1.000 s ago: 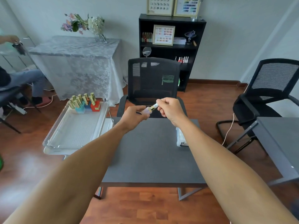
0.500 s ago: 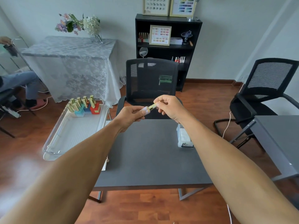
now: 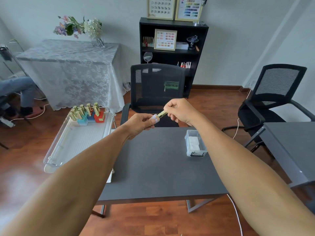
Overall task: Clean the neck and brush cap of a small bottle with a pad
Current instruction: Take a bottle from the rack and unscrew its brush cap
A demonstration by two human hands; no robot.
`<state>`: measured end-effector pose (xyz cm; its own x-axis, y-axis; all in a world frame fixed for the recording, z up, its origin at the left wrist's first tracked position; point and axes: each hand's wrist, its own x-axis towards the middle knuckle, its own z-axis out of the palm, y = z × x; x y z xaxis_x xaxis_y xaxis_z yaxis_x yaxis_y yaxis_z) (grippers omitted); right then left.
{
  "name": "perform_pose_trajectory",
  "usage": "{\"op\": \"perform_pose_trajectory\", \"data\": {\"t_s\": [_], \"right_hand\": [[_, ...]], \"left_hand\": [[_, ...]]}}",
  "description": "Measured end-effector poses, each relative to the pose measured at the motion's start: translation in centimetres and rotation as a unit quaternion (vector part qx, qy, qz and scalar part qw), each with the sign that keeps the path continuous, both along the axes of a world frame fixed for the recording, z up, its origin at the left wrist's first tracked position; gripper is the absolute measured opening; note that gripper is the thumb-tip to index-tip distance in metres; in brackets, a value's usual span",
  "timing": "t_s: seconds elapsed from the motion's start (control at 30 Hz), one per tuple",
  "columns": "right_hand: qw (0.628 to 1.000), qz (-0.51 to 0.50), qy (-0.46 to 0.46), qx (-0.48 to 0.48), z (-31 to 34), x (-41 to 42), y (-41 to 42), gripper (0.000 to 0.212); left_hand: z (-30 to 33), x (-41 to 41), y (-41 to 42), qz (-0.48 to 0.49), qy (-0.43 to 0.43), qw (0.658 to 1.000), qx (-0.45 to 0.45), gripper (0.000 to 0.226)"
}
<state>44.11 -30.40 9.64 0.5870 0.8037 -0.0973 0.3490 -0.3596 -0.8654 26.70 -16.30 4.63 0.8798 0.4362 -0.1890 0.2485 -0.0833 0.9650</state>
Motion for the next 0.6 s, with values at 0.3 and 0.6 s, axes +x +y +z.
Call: {"op": "perform_pose_trajectory", "data": {"t_s": [0.3,0.6], "right_hand": [[0.998,-0.016,-0.031,-0.043,0.53,-0.60,0.47,0.030],[0.995,-0.007,-0.025,-0.102,0.72,-0.59,0.76,0.047]], "left_hand": [[-0.05,0.16,0.04,-0.005,-0.002,1.000,0.011,0.029],[-0.23,-0.27,0.62,0.008,0.012,1.000,0.022,0.030]]}}
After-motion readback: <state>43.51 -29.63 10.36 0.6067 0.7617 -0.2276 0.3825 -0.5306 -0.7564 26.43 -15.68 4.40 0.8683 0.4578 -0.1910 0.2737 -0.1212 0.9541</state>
